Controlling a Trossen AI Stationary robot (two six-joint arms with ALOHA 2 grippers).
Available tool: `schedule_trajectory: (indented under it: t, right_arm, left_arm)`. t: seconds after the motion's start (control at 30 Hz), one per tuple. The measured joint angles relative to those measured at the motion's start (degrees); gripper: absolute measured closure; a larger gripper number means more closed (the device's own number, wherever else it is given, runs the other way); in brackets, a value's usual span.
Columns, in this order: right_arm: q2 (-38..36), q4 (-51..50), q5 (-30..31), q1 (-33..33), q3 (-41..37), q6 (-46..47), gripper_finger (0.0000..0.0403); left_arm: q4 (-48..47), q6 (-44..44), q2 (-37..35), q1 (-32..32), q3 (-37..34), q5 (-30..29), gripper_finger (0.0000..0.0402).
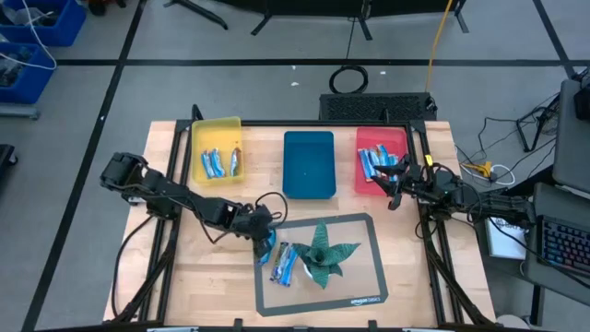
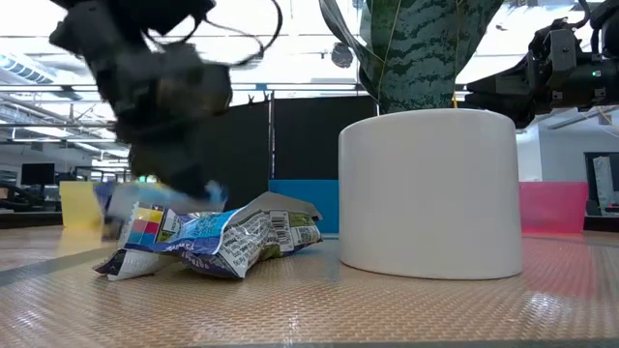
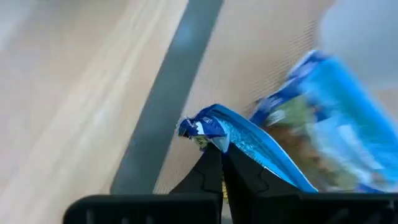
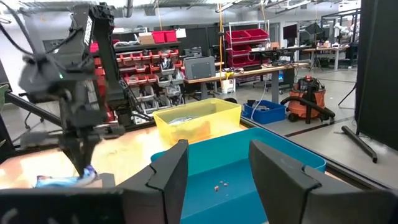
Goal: Pick and place Granola Bars by type
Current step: Put the blue granola bar into the blue bin
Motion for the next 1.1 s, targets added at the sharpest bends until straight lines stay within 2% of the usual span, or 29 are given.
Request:
schedule_trajectory:
  t: [0.13, 0.27, 0.37, 0.43, 0.5, 0.6, 0.73, 0.9, 1.1]
  right_arm:
    - [0.0, 0.0, 0.0, 0.0, 0.0, 0.0, 0.0243]
    - [0.0, 0.0, 0.0, 0.0, 0.0, 0.0, 0.0243]
    - [0.0, 0.0, 0.0, 0.0, 0.0, 0.0, 0.0243]
    - [0.0, 0.0, 0.0, 0.0, 0.0, 0.0, 0.0243]
    - [0.0, 0.0, 0.0, 0.0, 0.0, 0.0, 0.0243]
    - [0.0, 0.0, 0.0, 0.0, 0.0, 0.0, 0.0243]
    - [0.0, 0.0, 0.0, 0.0, 0.0, 0.0, 0.0243]
    - [0.0, 0.0, 0.0, 0.0, 0.0, 0.0, 0.0243]
    - [0.0, 0.0, 0.0, 0.0, 0.0, 0.0, 0.0243]
  left_arm:
    - [-0.2, 8.8, -5.5, 1.5, 1.6, -5.2, 0.0397]
    - [0.2, 20.8, -12.1, 4.3, 3.0, -17.2, 0.0397]
    - [4.1, 29.8, -15.7, 8.5, 3.3, -27.0, 0.0397]
    - [6.8, 34.0, -16.4, 12.7, 3.3, -28.4, 0.0397]
    - [9.4, 36.1, -16.2, 18.2, 3.3, -20.5, 0.0397]
    - [18.0, 37.3, -12.4, 27.0, 3.3, -2.6, 0.0396]
    - [28.5, 35.9, -5.8, 34.6, 3.3, 8.6, 0.0398]
    - [30.3, 31.6, 0.8, 39.9, 3.3, 16.2, 0.0396]
    - [31.2, 30.2, 4.0, 40.5, 3.3, 16.9, 0.0374]
